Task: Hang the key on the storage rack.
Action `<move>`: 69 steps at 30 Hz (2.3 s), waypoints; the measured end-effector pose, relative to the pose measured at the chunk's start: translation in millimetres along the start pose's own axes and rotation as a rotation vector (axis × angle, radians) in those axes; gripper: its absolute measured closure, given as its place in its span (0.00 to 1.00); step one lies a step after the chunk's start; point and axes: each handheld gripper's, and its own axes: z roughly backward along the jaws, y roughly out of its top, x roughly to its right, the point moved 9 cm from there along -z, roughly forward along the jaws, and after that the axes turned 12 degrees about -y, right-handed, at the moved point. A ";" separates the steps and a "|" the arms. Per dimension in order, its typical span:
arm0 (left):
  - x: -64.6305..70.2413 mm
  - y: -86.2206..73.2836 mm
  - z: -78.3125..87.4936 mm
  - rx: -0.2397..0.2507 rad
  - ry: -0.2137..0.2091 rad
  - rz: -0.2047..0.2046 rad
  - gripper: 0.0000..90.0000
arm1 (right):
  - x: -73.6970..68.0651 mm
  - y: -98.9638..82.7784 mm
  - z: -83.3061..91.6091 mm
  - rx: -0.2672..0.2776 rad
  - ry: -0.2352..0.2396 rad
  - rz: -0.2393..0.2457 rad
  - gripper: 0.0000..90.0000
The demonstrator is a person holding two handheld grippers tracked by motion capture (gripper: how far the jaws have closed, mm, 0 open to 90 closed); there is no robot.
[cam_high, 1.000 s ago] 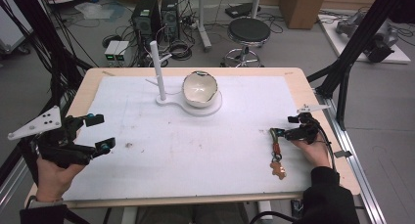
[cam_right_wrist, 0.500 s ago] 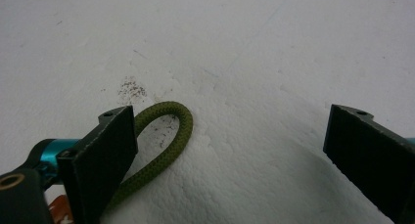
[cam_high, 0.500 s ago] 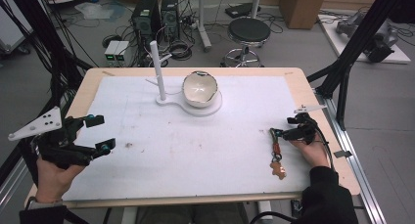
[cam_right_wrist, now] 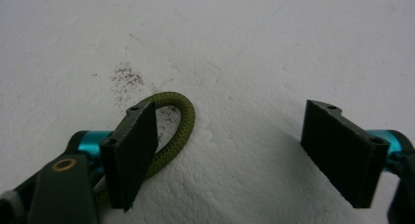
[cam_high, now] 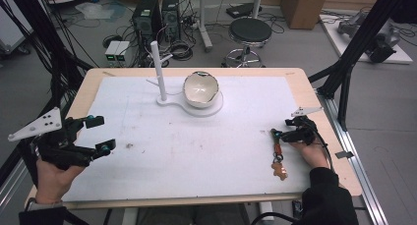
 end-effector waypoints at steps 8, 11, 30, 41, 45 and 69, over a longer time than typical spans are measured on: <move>1.1 0.3 -1.7 -0.001 -0.005 0.001 0.12 | -12.3 1.4 5.8 0.046 0.055 0.045 0.71; 1.5 0.9 -2.2 0.000 -0.008 0.000 0.12 | -16.6 1.8 7.0 0.045 0.071 0.057 0.86; 1.5 3.2 -4.8 -0.003 -0.012 -0.002 0.12 | -13.3 33.0 45.2 0.213 0.093 -0.051 0.94; 2.3 8.2 -8.5 0.005 -0.025 -0.006 0.12 | -6.3 79.7 114.3 0.399 0.060 -0.086 0.94; 2.7 10.7 -9.4 0.010 -0.023 -0.012 0.12 | -9.8 100.6 143.8 0.452 0.057 -0.060 0.94; 8.3 16.5 -9.5 0.010 -0.043 -0.026 0.12 | -48.2 161.3 175.9 0.433 0.144 0.044 0.94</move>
